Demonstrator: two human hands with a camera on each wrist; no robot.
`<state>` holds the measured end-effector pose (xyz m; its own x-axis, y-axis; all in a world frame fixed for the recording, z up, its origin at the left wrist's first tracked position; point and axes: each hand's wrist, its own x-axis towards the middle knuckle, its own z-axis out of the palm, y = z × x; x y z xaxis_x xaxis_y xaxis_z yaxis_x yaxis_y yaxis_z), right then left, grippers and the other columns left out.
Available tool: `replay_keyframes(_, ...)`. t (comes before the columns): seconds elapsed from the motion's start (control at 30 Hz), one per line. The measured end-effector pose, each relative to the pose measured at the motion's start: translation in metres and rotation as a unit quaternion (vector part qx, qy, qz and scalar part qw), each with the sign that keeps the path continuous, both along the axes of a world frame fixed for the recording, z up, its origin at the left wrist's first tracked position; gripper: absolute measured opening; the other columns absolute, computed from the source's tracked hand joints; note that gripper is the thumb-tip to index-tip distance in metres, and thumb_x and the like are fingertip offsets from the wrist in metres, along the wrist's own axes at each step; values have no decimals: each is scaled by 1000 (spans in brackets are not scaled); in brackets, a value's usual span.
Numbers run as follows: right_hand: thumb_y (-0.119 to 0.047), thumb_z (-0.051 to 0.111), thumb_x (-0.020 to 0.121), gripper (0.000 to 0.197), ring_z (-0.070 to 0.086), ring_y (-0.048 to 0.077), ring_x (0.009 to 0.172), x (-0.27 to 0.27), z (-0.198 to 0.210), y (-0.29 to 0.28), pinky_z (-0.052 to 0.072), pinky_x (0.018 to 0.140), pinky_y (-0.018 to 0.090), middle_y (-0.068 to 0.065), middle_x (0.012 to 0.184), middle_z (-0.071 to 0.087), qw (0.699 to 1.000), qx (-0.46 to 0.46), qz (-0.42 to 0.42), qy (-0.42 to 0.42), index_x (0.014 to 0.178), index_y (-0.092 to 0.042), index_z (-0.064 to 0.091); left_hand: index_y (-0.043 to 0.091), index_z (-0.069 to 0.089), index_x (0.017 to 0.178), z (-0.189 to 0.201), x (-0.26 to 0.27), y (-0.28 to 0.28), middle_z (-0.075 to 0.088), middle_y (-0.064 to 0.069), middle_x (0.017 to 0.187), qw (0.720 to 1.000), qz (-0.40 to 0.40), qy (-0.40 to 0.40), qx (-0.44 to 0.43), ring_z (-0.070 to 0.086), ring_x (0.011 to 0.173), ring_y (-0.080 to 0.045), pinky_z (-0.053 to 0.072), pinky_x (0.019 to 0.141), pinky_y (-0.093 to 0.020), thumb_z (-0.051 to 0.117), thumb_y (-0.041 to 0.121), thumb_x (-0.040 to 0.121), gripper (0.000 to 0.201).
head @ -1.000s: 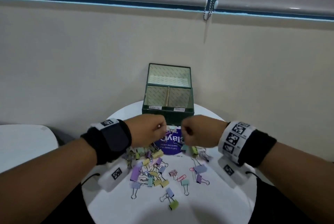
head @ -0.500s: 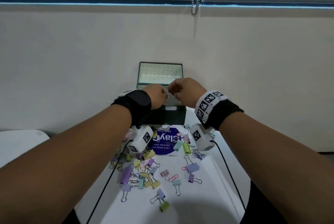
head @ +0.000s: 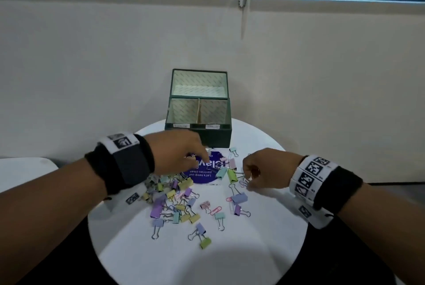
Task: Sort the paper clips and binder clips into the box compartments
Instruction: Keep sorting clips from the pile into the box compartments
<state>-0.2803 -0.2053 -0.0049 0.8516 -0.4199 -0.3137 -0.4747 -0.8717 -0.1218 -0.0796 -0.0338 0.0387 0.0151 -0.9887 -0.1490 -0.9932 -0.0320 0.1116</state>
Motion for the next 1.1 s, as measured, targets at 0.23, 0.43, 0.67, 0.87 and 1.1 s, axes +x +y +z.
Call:
replay_keyframes(0.23, -12, 59, 70, 21, 60, 11, 81, 1, -14, -3, 56, 72, 30, -12, 87, 64, 997, 17, -60, -50, 79, -30, 55, 50, 47, 134, -22, -60, -10, 47, 7, 111, 991, -103, -66, 52, 45, 106, -15, 46, 86, -34, 54, 42, 95, 41)
replay_keyframes(0.43, -29, 65, 75, 12, 58, 13, 81, -1, -13, 0, 55, 78, 34, -13, 86, 55, 993, -4, -51, -111, 84, -32, 58, 30, 63, 103, -37, -92, -34, 48, 1, 98, 984, -106, -127, 67, 42, 95, -21, 41, 73, -35, 50, 56, 92, 30)
replay_keyframes(0.67, -39, 72, 80, 16, 60, 5, 84, -21, -14, 15, 54, 81, 29, -17, 93, 63, 994, 43, -8, -98, 94, -34, 71, 23, 62, 78, -33, -58, -27, 63, 4, 86, 998, -11, -30, 56, 60, 82, -17, 53, 75, -34, 58, 49, 91, 29)
replay_keyframes(0.87, -25, 65, 87, 8, 62, 6, 80, -13, -19, 15, 56, 80, 32, -12, 87, 70, 995, 36, 20, -94, 88, -24, 72, 27, 67, 95, -19, -33, -22, 59, 5, 98, 994, 16, -95, 50, 56, 96, -18, 51, 85, -37, 58, 41, 92, 17)
replay_keyframes(1.1, -20, 53, 81, 18, 49, 7, 63, -6, -20, 20, 55, 74, 35, -9, 66, 57, 994, 4, 35, -105, 67, -29, 48, 32, 71, 108, -33, -73, -21, 60, 8, 104, 986, -106, -101, 85, 47, 107, -17, 46, 85, -35, 56, 59, 89, 36)
